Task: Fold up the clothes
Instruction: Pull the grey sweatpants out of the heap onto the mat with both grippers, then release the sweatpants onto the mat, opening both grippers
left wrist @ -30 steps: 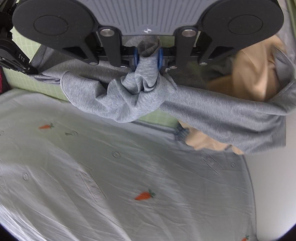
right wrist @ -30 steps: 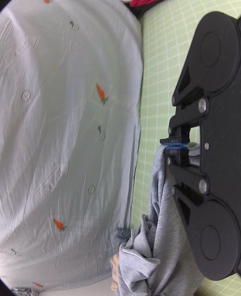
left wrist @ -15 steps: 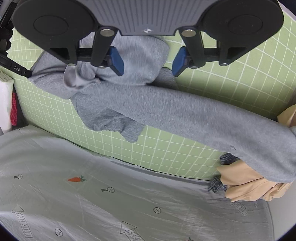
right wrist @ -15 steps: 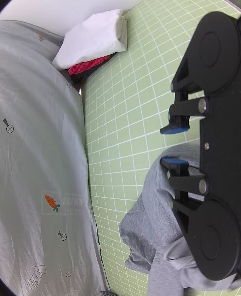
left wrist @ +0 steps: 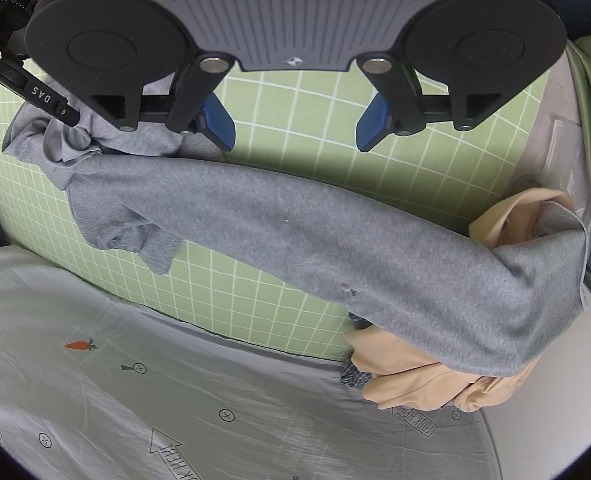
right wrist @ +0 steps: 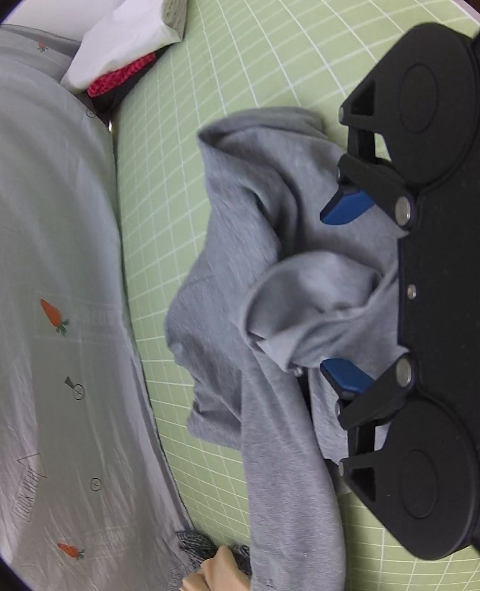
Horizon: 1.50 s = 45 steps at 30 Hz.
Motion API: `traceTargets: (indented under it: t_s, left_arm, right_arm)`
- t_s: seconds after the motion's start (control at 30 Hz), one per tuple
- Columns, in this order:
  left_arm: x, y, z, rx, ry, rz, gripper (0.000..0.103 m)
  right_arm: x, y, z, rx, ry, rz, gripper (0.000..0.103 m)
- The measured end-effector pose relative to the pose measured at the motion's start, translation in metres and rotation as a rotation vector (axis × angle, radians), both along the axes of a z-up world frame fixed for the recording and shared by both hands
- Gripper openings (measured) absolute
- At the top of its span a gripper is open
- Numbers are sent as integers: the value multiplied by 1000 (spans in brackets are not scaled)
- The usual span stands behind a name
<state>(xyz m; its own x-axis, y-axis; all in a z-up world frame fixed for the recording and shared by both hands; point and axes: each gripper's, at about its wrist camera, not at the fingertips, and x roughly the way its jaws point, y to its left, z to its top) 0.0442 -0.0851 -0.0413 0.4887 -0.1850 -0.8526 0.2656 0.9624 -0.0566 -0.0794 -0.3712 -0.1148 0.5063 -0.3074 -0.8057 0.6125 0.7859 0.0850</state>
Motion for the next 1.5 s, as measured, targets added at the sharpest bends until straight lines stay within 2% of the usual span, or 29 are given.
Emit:
traceTargets:
  t_s: [0.2, 0.27, 0.33, 0.37, 0.43, 0.53, 0.77, 0.93, 1.07, 1.3, 1.4, 1.5]
  left_arm:
    - [3, 27, 4, 24, -13, 22, 73]
    - [0, 29, 5, 18, -9, 45, 73]
    - [-4, 26, 3, 9, -3, 69, 73]
    - [-7, 23, 2, 3, 2, 80, 73]
    - [-13, 13, -1, -12, 15, 100, 73]
    - [-23, -8, -6, -29, 31, 113, 73]
    - [-38, -66, -20, -43, 40, 122, 73]
    - [-23, -84, -35, -58, 68, 178, 75]
    - [5, -76, -42, -64, 61, 273, 80]
    - [74, -27, -66, -82, 112, 569, 90]
    - [95, -12, -87, -39, 172, 633, 90]
    - [100, -2, -105, -28, 211, 659, 90]
  right_arm:
    - [6, 9, -34, 89, 72, -80, 85]
    - [2, 4, -40, 116, 72, -79, 77]
    - [-5, -4, -40, 113, 61, -79, 52]
    - [-8, -8, -40, 107, 58, -73, 46]
    - [-12, -17, -38, 89, 78, -38, 26]
    - [-24, -40, -39, 81, 95, -24, 21]
    - [-61, -129, -46, 24, 123, -117, 19]
    - [-55, -183, -51, -23, 119, -140, 21]
    - [-26, -215, -55, -80, 120, -135, 21]
    - [39, -275, -59, -149, 133, -155, 20]
    - [57, -286, -62, -211, 147, -141, 22]
    - [70, -295, -64, -263, 167, -132, 31]
